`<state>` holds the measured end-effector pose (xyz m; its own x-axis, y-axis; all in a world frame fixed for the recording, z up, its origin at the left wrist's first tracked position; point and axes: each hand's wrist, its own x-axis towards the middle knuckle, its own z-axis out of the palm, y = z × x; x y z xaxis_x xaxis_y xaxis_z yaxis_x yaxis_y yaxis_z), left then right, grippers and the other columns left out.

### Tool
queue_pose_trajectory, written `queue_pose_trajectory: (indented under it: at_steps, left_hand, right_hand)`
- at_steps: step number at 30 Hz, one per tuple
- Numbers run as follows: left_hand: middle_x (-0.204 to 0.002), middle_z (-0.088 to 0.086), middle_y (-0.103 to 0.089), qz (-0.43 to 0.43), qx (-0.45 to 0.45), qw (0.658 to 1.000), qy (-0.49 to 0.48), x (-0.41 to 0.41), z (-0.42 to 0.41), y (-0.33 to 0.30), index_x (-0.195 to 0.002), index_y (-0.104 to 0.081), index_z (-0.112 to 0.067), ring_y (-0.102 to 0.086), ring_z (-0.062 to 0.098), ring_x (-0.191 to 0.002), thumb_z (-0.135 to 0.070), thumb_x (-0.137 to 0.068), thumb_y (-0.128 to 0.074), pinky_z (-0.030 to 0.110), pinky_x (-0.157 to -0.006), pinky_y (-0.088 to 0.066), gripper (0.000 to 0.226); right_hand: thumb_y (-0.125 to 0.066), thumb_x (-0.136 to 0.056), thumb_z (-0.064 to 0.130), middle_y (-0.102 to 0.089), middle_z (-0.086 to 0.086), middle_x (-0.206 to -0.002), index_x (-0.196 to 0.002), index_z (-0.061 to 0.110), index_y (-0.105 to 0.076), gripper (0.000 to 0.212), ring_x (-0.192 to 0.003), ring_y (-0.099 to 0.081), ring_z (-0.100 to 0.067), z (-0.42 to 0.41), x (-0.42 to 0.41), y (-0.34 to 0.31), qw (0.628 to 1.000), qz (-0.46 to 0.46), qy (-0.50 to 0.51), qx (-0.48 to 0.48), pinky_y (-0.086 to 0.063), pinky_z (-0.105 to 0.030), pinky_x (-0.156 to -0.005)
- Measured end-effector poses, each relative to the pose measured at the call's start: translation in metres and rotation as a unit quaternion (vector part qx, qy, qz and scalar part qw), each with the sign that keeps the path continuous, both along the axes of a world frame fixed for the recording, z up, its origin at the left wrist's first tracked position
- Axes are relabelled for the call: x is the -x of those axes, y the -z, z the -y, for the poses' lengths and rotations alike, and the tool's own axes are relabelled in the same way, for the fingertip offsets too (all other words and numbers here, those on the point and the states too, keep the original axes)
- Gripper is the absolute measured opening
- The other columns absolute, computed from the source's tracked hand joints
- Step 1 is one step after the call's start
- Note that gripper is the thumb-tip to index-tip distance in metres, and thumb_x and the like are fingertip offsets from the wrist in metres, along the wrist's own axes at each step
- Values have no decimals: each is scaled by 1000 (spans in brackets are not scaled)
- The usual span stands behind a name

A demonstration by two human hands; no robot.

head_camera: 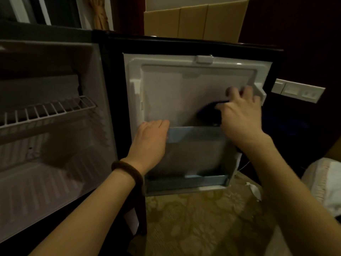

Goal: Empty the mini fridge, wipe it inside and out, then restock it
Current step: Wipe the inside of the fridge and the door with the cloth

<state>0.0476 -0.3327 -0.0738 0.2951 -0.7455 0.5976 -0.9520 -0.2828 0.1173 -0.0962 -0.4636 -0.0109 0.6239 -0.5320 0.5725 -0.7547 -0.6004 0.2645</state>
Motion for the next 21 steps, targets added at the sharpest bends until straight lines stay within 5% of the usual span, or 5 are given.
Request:
queue_pose_trajectory:
  at_steps: [4,9,13,17,21]
  left_hand:
    - [-106,2,-57,-12,0,1000,-6,0,-2,1,-101,-49,-19,-52,21,-98,-19,-93,-47,30,-86,-34,9]
    - [-105,1,-58,-29,10,1000,-2,2,-3,1,-102,-50,-18,-52,20,-99,-13,-91,-51,28,-88,-33,12]
    - [-108,8,-58,-28,-1,1000,-13,3,-3,-2,-114,-51,-12,-52,27,-100,-5,-90,-47,32,-87,-36,25]
    - [-99,10,-60,-28,-11,1000,-4,2,-7,-3,-105,-55,-10,-55,29,-92,-3,-88,-49,32,-78,-38,20]
    - [-97,8,-61,-31,-10,999,9,1,-8,-4,-95,-54,-13,-56,28,-90,-13,-88,-56,34,-81,-39,7]
  right_hand:
    - [-43,-96,19,-45,-7,-128,-118,20,-59,28,-118,-41,-31,21,-22,-1,977,-209,1,-47,-39,-38,-91]
    - [-59,-81,-1,-58,-9,-100,-117,14,-40,43,-83,-57,-30,19,-17,-13,962,2,-189,-195,-51,-41,-68]
    - [-59,-83,6,-63,-15,-93,-93,8,-59,10,-87,-59,-34,-16,-61,-7,936,-10,-303,-179,-42,-35,-63]
    - [-49,-93,15,-51,-5,-120,-117,24,-57,27,-111,-47,-30,-26,-65,-8,967,-96,-200,-123,-38,-35,-69]
    - [-40,-96,28,-29,-4,-135,-131,41,-46,37,-121,-35,-33,3,-13,-16,964,-174,-75,-188,-41,-41,-90]
